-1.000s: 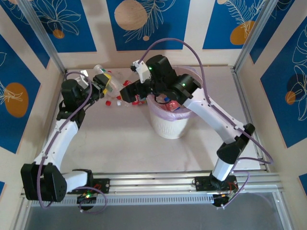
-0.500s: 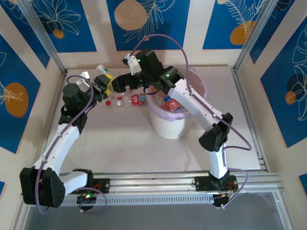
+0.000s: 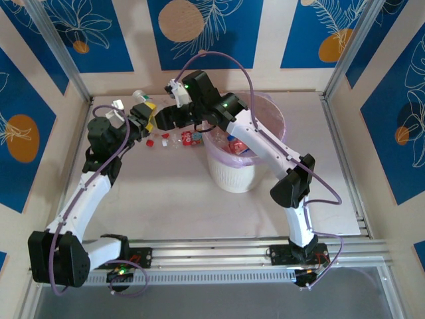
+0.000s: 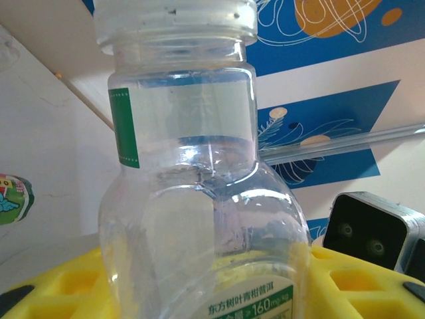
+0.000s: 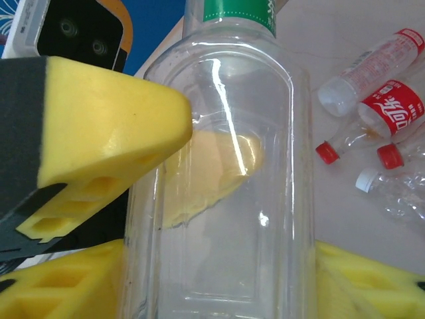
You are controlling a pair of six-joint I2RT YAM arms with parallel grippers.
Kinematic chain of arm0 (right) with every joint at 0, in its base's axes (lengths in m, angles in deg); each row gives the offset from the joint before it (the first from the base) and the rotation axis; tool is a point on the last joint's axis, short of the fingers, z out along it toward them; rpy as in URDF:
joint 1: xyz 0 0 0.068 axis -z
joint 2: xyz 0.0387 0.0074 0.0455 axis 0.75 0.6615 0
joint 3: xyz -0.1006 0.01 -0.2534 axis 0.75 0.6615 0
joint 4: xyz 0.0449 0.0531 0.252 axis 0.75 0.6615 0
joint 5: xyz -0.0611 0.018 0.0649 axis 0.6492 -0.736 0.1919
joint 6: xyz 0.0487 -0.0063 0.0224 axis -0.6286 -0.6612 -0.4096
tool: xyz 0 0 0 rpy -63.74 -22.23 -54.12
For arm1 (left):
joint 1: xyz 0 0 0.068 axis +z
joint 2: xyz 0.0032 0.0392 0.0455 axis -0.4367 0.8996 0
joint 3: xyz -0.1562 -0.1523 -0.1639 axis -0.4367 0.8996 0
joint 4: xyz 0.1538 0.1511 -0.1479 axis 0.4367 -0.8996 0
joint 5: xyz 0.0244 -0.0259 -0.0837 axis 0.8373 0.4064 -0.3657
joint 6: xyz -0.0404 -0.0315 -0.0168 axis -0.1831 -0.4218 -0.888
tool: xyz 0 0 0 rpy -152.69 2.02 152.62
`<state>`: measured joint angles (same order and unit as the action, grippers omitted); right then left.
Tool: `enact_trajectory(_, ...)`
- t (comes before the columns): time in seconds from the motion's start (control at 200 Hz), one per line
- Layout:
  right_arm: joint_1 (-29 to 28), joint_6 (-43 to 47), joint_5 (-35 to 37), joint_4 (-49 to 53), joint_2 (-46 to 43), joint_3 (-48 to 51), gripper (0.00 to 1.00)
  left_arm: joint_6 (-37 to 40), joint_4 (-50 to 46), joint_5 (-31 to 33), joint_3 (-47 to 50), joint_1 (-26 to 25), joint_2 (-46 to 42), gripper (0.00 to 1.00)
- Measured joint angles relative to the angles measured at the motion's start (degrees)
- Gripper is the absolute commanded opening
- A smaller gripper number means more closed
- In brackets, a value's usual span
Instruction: Put the plastic bottles in the bin
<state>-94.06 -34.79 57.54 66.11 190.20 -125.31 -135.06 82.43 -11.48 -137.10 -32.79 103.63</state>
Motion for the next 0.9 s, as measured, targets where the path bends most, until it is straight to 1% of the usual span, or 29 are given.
enact_trajectory(0.025,0.0,-0.09,0.02,0.02,0.0,0.0,0.57,0.0,0.02,-0.02,0.02,0.0,0.07,0.32)
enact_trajectory(0.08,0.0,-0.11,0.02,0.04,0.0,0.0,0.56,0.0,0.09,-0.02,0.04,-0.02,0.11,0.51)
enact_trajectory(0.125,0.0,-0.09,0.04,0.04,0.0,0.0,0.54,0.02,0.28,-0.02,0.13,-0.02,0.15,0.72)
enact_trajectory(0.16,0.0,0.02,-0.04,-0.02,0.0,0.0,0.54,-0.11,0.59,0.02,0.33,-0.04,0.15,0.85)
enact_trajectory(0.195,0.0,0.04,-0.13,-0.11,0.0,-0.04,0.53,-0.24,0.87,0.22,0.68,-0.02,0.15,0.95)
enact_trajectory(0.22,0.0,0.09,-0.13,-0.09,0.0,-0.09,0.53,-0.57,1.14,0.31,0.92,-0.02,0.15,1.0)
enact_trajectory(0.36,0.0,0.55,-0.13,0.57,0.0,-0.48,0.52,-0.87,2.91,0.42,1.97,0.26,0.0,1.0)
enact_trajectory(0.565,0.07,2.32,1.31,4.5,0.0,-6.16,0.5,-3.19,7.56,-1.09,5.46,4.42,-3.3,1.0)
enact_trajectory(0.665,0.94,3.56,2.75,5.9,-0.15,-9.4,0.49,-2.54,6.27,-1.09,5.49,6.56,-5.38,1.0)
enact_trajectory(0.74,2.12,4.94,4.44,7.23,-1.07,-10.86,0.49,-1.05,4.04,-1.09,5.42,6.8,-5.95,1.0)
enact_trajectory(0.9,5.2,7.89,8.57,11.61,-7.65,-9.01,0.48,3.15,-2.43,-0.76,5.42,6.8,-5.46,0.95)
